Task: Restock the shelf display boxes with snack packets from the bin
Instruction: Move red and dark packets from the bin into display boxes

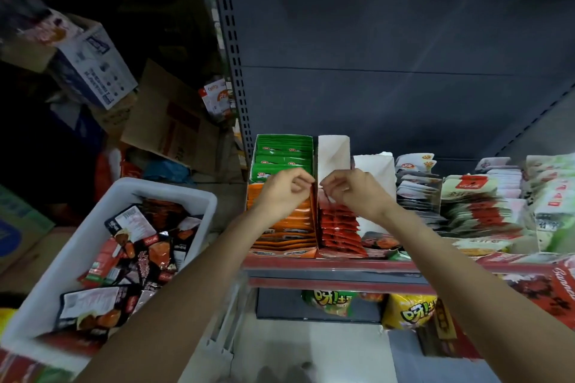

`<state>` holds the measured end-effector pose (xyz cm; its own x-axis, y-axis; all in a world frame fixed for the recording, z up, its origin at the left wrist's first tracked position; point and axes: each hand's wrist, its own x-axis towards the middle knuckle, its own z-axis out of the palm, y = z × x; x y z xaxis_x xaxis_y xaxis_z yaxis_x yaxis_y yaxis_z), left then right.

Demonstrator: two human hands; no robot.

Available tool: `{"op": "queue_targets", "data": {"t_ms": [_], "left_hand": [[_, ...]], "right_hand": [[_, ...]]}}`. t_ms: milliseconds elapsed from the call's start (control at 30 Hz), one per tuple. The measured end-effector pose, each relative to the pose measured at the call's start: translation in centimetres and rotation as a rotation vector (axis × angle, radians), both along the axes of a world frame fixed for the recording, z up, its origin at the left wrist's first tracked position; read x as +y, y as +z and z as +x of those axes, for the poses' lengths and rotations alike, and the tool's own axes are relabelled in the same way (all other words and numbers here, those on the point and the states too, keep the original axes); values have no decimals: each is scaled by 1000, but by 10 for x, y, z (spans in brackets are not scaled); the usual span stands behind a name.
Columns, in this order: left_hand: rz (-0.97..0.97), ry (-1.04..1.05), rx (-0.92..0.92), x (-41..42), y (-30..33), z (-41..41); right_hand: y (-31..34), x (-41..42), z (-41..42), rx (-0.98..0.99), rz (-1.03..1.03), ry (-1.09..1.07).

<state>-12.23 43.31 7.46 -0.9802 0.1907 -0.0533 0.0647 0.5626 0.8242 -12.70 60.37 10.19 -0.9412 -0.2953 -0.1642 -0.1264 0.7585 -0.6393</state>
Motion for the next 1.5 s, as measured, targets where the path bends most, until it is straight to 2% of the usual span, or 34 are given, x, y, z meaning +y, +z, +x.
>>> {"op": "queue_targets", "data": {"t_ms": [200, 333, 467, 567, 667, 833, 900, 967, 1033, 1133, 1300, 1500], "left_hand": [[4, 311, 87, -94, -10, 15], [-28, 502, -37, -185, -41, 31], [-240, 516, -270, -280, -80, 50], [-266, 543, -381, -343, -111, 67], [-340, 442, -453, -383, -134, 79], [-267, 236, -493, -395, -149, 76], [-283, 229, -521, -388, -157, 75], [-365, 296, -509, -381, -162, 77], [-433, 371, -468, -376, -161, 77], [-429, 387, -443, -376, -154, 76], [-276, 449, -417, -391, -141, 80], [-173, 549, -258, -407, -101, 85]], "right_hand": [[-2, -107, 3, 82, -37, 110], [-25, -199, 11, 45, -30, 232], [-68, -287, 17, -122, -16, 201], [-104, -343, 21, -204, 101, 193], [-131, -383, 26, -259, 178, 189], [-166, -408, 41, -386, 367, 220], [-175, -407, 50, -327, 511, 230], [-178, -405, 55, -251, 568, 194], [-176, -404, 55, -201, 567, 171], [-173, -407, 48, -180, 540, 139], [-172, -420, 45, -349, 347, 79], [-167, -423, 55, -323, 343, 15]]}}
